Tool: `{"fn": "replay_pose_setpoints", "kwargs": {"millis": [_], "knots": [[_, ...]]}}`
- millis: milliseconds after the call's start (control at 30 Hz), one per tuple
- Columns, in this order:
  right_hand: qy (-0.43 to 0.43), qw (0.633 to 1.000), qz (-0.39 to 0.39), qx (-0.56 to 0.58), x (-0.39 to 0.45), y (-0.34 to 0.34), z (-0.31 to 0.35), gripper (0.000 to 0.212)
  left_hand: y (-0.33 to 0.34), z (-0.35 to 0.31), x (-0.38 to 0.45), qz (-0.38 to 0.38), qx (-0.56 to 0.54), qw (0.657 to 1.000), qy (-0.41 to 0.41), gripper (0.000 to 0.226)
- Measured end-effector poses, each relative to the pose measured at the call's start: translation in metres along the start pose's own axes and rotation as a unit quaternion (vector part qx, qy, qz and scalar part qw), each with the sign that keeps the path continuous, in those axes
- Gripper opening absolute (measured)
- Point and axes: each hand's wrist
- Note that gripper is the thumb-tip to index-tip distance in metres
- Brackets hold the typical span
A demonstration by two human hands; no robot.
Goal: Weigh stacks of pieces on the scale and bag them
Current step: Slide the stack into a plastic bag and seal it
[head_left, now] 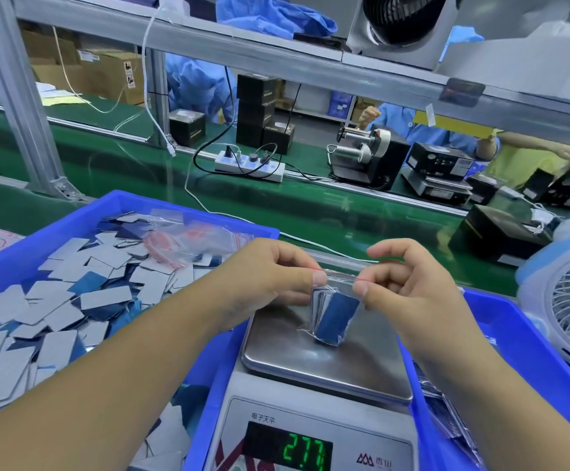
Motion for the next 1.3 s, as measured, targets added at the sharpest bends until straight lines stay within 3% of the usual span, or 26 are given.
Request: {"fn": "replay_pose_setpoints", "kwargs": {"millis": [167, 367, 600, 900, 1200, 1300], "knots": [[0.026, 0.999, -0.011, 0.031, -0.001, -0.001, 0.004, 0.04, -0.003, -0.004, -0.001, 0.026, -0.008, 1.0, -0.01, 0.011], [0.04, 0.999, -0.009, 0.031, -0.001, -0.005, 0.004, 0.04, 0.001, -0.002, -0.003, 0.038, 0.071, 0.996, 0.022, 0.018], [0.087, 0.992, 0.018, 0.084, -0.001, 0.002, -0.001, 0.023, 0.005, 0.0, -0.002, 0.021, 0.097, 0.995, 0.031, 0.017], [0.023, 0.997, 0.019, 0.07, -0.004, 0.009, -0.001, 0.022, 0.011, 0.005, -0.001, 0.017, 0.147, 0.986, 0.077, 0.003], [0.016, 0.996, 0.008, 0.09, -0.004, 0.011, -0.002, 0.032, 0.008, 0.007, 0.0, 0.037, 0.127, 0.988, 0.085, 0.006], [0.027, 0.994, 0.016, 0.101, -0.005, 0.012, -0.002, 0.027, 0.008, 0.008, 0.001, 0.031, 0.131, 0.988, 0.08, 0.003]]}}
Point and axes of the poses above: each hand's wrist, its own x-axis towards the middle knuckle, its own y-axis out of the palm, z = x × y, and after that the axes turned 1 degree about x, right-handed
